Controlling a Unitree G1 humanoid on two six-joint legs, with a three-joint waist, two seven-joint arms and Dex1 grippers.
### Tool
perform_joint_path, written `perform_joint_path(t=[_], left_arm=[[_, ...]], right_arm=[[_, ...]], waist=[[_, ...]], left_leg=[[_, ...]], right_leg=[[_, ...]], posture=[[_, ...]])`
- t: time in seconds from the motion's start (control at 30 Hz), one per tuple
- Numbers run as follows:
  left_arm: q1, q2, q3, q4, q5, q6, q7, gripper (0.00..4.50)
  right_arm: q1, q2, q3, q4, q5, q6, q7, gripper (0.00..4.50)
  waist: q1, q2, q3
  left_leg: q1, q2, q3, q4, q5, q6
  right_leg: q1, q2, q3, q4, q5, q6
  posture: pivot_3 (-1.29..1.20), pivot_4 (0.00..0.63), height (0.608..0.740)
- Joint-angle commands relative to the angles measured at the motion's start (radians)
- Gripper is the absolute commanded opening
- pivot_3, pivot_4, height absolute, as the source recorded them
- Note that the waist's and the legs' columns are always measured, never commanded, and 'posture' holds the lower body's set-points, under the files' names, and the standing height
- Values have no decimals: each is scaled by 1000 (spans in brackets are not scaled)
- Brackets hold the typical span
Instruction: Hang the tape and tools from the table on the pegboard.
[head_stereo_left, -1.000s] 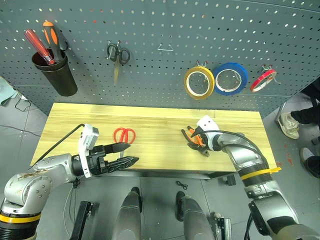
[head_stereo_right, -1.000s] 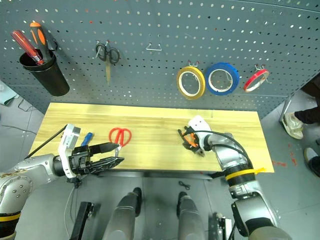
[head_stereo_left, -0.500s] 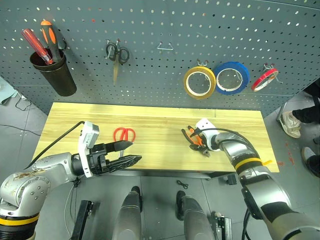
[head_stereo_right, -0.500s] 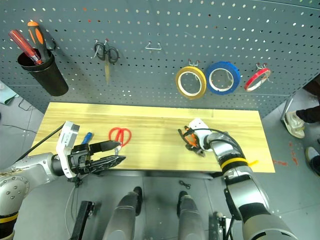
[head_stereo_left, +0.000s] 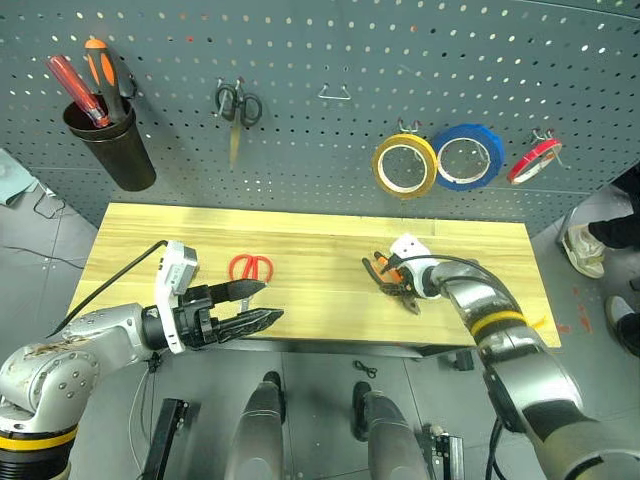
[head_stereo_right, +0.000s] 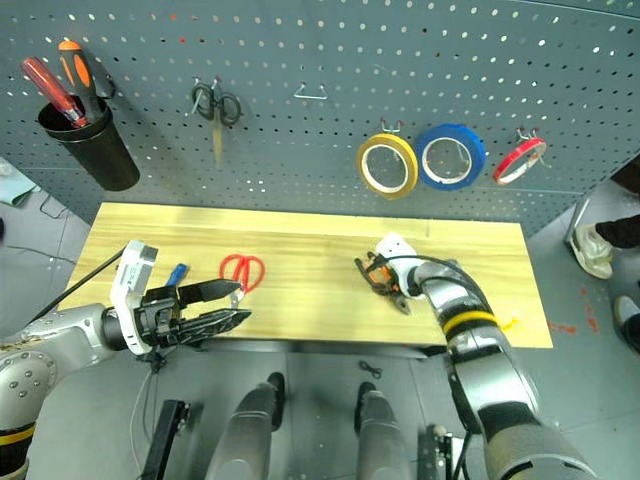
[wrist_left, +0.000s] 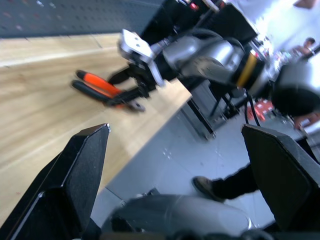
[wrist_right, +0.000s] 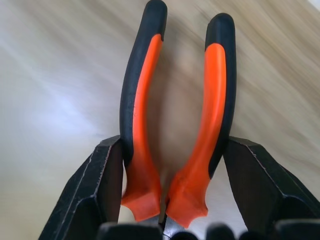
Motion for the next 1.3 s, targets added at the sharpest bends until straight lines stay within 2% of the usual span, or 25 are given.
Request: perform_joint_path(t=[0.03, 0.1, 0.17, 0.2, 0.33, 0.53, 0.8, 1.0, 1.3], left_arm=[[-40, -30, 85, -32, -142, 7, 82, 4500], [-77, -55, 118, -33, -236, 6, 165, 4500], [-144, -78, 145, -15, -327, -12, 260, 4500], [-180, -89, 153, -3, -359, -24, 301, 4500], [-347, -163, 177, 82, -463, -106, 470, 4500], [-421, -227, 132, 116, -400, -153, 492, 4500], [-443, -239, 122, 126, -373, -171, 491, 4500], [-437, -235, 124, 120, -380, -166, 494, 4500], [-450, -236, 111, 126, -387, -156, 495, 4500]], right_arm=[[-3, 33, -156, -578, 230, 267, 7, 2700], [-88, 126, -281, -778, 347, 345, -114, 2700], [-178, 207, -367, -864, 405, 360, -230, 2700], [-212, 227, -381, -883, 414, 354, -264, 2700], [-314, 263, -320, -827, 305, 86, -362, 2700], [-395, 317, -248, -545, 189, -329, -447, 2700], [-466, 291, -238, -142, 51, -800, -587, 2700], [-507, 282, -230, 63, 4, -994, -675, 2700], [-558, 263, -229, 321, -32, -1149, -762, 2700]], waist=[[-2, 2, 1], [-6, 3, 2], [-4, 3, 2], [1, 3, 1], [28, -1, -9], [31, -2, -11], [31, -2, -11], [30, -2, -11], [30, -2, -11]], left_leg=[[0, 0, 0, 0, 0, 0], [0, 1, 0, 0, 0, 0], [0, 2, -3, 1, 0, 0], [0, 2, -4, 1, 0, 0], [0, 2, -7, 1, 0, -1], [-1, 0, -7, 1, 1, -2], [-1, 0, -8, -1, 2, -4], [-1, 0, -9, -1, 3, -4], [-1, 0, -9, -1, 3, -4]], right_leg=[[0, 0, 0, 0, 0, 0], [-2, 1, 0, 1, 0, 0], [-2, 3, 0, 3, 1, -1], [-2, 3, -1, 3, 1, -1], [4, 4, -6, -1, 1, -1], [8, 2, -6, -7, 6, -6], [6, 3, -6, -6, 6, -6], [6, 3, -6, -5, 6, -6], [6, 3, -6, -4, 6, -6]], posture=[[227, 320, 740], [220, 311, 740], [210, 296, 740], [205, 292, 740], [194, 282, 740], [204, 263, 740], [245, 268, 740], [260, 276, 740], [260, 287, 740]])
